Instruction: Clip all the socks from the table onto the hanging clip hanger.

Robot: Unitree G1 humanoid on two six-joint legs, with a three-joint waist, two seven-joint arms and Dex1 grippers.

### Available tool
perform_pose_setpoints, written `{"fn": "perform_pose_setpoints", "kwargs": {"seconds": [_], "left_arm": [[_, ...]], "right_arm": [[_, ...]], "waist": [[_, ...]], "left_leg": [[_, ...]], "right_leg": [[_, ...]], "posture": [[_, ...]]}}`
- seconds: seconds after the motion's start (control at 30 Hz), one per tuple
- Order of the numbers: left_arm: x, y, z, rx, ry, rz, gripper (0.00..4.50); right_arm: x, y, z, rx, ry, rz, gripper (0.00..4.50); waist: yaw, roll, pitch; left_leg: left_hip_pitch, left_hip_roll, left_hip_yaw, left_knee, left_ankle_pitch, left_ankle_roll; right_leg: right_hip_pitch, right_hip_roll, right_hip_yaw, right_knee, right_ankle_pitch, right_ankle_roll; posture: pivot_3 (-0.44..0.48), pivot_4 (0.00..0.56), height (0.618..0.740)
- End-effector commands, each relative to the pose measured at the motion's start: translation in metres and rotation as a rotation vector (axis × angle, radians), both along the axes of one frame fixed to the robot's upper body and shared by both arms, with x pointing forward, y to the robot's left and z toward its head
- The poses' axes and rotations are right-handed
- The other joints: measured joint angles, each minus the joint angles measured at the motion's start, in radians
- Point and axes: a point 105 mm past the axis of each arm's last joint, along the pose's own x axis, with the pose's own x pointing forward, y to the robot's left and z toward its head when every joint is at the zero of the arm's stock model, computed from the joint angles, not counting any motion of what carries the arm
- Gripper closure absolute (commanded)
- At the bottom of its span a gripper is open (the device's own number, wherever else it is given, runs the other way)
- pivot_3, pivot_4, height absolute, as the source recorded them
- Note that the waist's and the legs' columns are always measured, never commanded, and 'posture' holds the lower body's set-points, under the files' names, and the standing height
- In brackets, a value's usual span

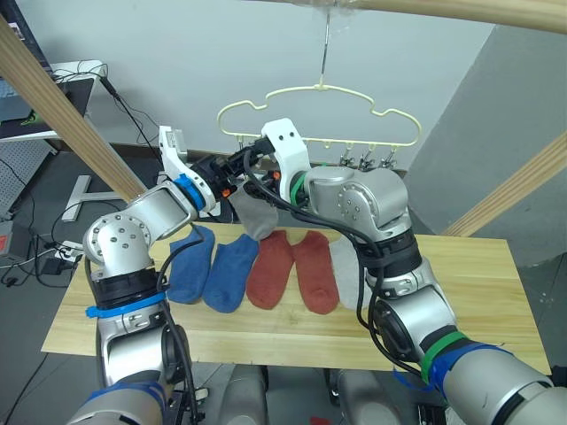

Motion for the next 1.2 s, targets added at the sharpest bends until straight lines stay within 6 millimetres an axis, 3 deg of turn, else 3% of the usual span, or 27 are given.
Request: {"fn": "perform_pose_setpoints", "kwargs": {"seconds": [0.03,0.3,0.53,0.77,1.2], "left_arm": [[-0.011,-0.002,0.007,0.094,-0.073,-0.007,1.53],[-0.027,-0.004,-0.011,0.366,-0.179,0.034,1.53],[-0.046,-0.003,-0.019,0.436,-0.282,0.075,1.53],[-0.051,-0.007,-0.016,0.489,-0.400,0.134,1.53],[-0.049,-0.034,-0.020,0.498,-0.484,0.164,1.53]], "right_arm": [[-0.007,-0.005,0.007,0.002,-0.046,0.014,1.82],[-0.017,-0.046,-0.010,-0.011,-0.082,0.011,1.82],[-0.042,-0.082,0.002,0.053,-0.233,0.085,1.82],[-0.065,-0.110,0.018,0.131,-0.367,0.131,1.82],[-0.116,-0.133,0.055,0.234,-0.343,0.435,1.82]], "waist": [[0.000,0.000,0.000],[0.006,0.000,0.000],[0.010,0.000,0.000],[0.023,-0.001,0.000],[0.025,-0.001,-0.001]], "left_leg": [[0.000,0.000,0.000,0.000,0.000,0.000],[0.000,0.000,0.000,0.000,0.000,0.000],[0.000,0.000,0.001,0.000,0.000,0.000],[0.000,-0.001,0.001,0.001,0.000,0.000],[0.000,-0.001,0.002,0.003,0.000,0.000]], "right_leg": [[0.000,0.000,0.000,0.000,0.000,0.000],[0.000,0.000,0.000,0.000,0.000,0.000],[0.000,0.000,0.001,0.000,0.000,0.000],[0.001,0.000,0.002,0.000,0.000,0.000],[0.002,0.000,0.003,0.000,0.000,0.000]], "posture": [[0.014,0.263,0.740],[0.043,0.250,0.740],[0.047,0.242,0.740],[0.050,0.239,0.740],[0.027,0.233,0.740]]}}
